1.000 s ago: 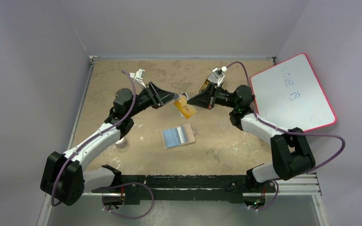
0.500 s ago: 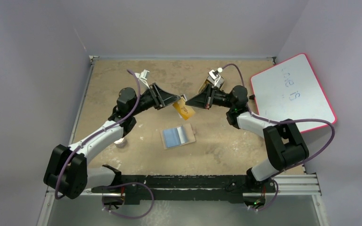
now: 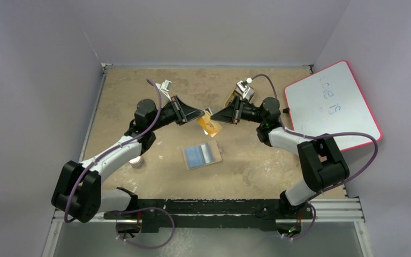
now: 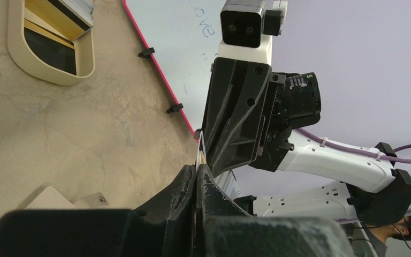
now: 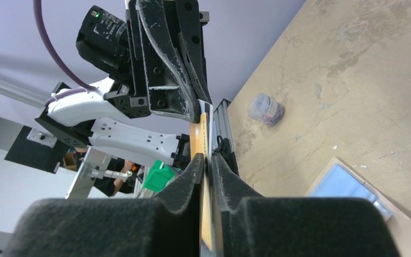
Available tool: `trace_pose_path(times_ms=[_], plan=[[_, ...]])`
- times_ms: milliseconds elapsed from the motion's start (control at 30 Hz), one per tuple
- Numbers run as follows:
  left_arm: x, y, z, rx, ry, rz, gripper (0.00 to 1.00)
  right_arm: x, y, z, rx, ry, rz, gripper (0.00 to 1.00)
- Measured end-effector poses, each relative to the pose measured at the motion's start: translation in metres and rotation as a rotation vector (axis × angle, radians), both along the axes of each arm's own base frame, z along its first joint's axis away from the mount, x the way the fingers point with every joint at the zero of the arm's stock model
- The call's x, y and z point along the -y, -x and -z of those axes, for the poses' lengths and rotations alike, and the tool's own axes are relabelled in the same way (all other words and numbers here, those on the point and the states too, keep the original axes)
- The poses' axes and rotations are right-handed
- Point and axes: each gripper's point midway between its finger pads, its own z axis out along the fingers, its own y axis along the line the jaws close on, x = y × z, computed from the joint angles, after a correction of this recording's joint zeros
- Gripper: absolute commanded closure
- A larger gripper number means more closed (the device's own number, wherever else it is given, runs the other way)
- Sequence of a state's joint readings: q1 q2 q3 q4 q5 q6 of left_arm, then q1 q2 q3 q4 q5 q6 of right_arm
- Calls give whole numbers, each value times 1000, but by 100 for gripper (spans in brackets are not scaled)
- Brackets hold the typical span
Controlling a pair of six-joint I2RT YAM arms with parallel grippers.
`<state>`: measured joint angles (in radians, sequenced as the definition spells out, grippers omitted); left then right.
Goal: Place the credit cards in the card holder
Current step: Pick up the credit card from the storage box.
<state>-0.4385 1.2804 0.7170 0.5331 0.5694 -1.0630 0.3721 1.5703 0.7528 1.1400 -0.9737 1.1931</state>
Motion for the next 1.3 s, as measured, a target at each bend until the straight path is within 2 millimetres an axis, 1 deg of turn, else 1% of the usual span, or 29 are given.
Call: trace_pose_path(times_ms=[200, 267, 333, 467, 633, 900, 933, 1067, 1100, 1300], plan=[[1, -2, 10, -36, -10, -1, 100, 0, -1, 10, -47, 27, 6, 71], [0, -2, 15, -56, -14, -4, 100, 0, -1, 15, -57, 40, 2, 68], [-2, -2, 21, -80, -21, -6, 100, 0, 2, 20, -67, 59, -9, 67], [-3, 0, 30, -108, -33, -5, 100, 1, 6, 30, -72, 103, -17, 72], [-4, 0, 30, -109, -33, -6, 100, 5, 12, 37, -58, 154, -21, 75], [-4, 0, 30, -109, -33, -7, 100, 7, 17, 44, -41, 184, -38, 78], [-4, 0, 30, -109, -33, -8, 100, 7, 17, 44, -41, 186, -38, 80], [-5, -1, 32, -113, -37, -13, 100, 7, 18, 46, -38, 191, -41, 98], [-5, -1, 33, -116, -41, -16, 100, 7, 18, 46, -39, 193, -41, 100], [-8, -2, 43, -141, -85, -28, 100, 8, 20, 52, -54, 201, -44, 100]])
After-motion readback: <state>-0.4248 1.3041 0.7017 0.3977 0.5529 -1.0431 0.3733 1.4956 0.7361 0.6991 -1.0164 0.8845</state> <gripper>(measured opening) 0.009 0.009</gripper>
